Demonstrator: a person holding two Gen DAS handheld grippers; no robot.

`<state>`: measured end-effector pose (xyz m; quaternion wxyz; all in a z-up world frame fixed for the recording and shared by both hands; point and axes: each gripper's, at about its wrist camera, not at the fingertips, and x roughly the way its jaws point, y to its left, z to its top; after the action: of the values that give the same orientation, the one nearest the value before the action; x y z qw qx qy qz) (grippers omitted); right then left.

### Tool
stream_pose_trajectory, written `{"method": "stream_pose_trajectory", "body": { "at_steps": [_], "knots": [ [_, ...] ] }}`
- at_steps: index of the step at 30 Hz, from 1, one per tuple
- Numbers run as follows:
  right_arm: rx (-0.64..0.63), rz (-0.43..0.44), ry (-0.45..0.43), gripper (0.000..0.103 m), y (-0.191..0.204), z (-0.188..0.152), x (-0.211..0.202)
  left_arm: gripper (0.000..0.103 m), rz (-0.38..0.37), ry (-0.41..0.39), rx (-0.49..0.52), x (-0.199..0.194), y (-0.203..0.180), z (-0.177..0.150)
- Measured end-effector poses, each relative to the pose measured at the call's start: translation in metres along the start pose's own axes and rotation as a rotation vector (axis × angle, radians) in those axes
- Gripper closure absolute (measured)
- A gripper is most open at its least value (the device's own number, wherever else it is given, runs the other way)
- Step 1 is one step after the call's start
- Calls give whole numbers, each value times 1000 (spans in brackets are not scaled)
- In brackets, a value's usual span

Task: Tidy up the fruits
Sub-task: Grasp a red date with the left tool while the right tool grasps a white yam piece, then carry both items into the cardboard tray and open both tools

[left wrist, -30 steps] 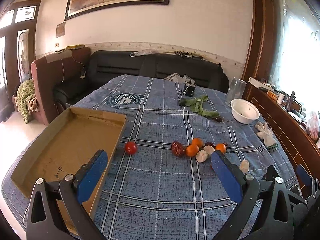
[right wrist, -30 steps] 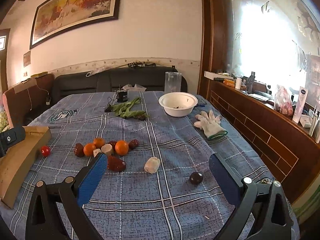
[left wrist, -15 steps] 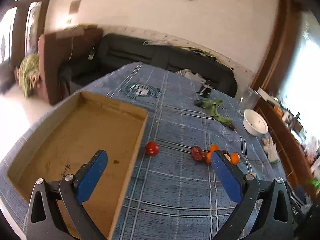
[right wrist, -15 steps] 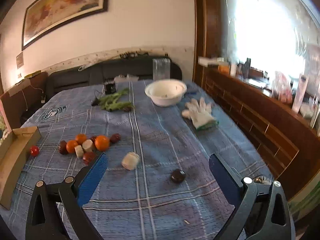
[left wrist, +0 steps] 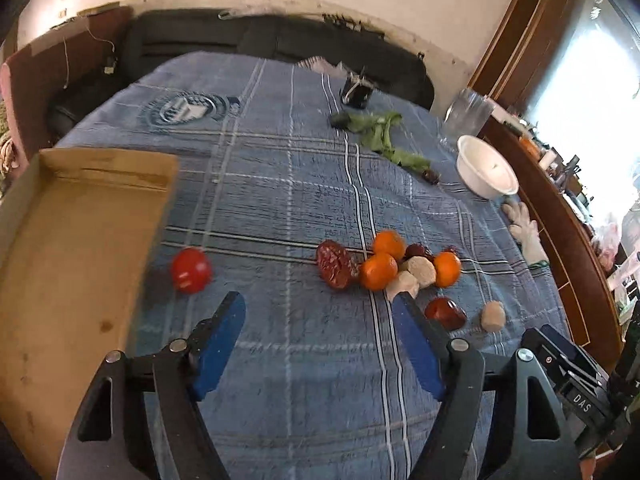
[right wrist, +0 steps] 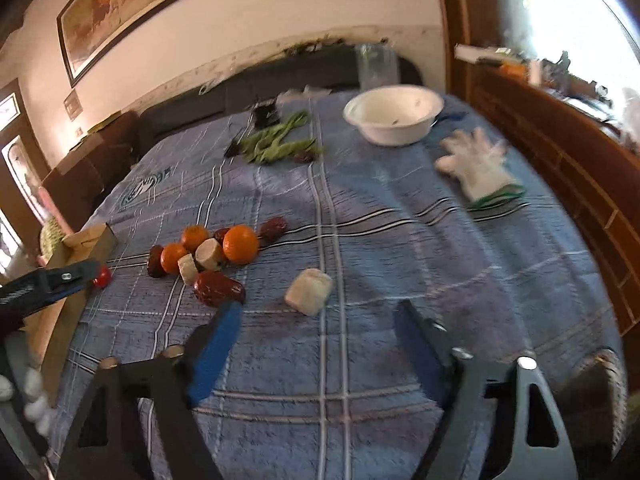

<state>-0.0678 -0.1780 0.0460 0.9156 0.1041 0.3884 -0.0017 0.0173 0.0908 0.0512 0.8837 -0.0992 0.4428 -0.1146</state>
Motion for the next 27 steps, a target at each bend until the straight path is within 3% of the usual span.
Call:
{"method": "stream_pose_trajectory", "body": {
  "at_steps": [6,8,10,12,17,20,27],
  "knots": [
    [20,4,64,32,0,10,35,29,8,36,-11,39,0,18],
    [21,3,75,33,-1,10,41,42,8,55,11,52,-2,19],
    [26,6,86,36,-2,9,45,67,-39,91,4,63,-1,19],
    [32,14,96,37,-3,10,48,75,-69,82,-16,64,3,18],
    [36,14,107,50,-2,9,59,76,-41,64,-10,67,1,17],
    [29,19,107,67,0,9,61,76,-27,56,-2,70,-1,20],
    [35,30,91,68,4,7,47,77,-40,22,7,51,-2,14]
  ]
}}
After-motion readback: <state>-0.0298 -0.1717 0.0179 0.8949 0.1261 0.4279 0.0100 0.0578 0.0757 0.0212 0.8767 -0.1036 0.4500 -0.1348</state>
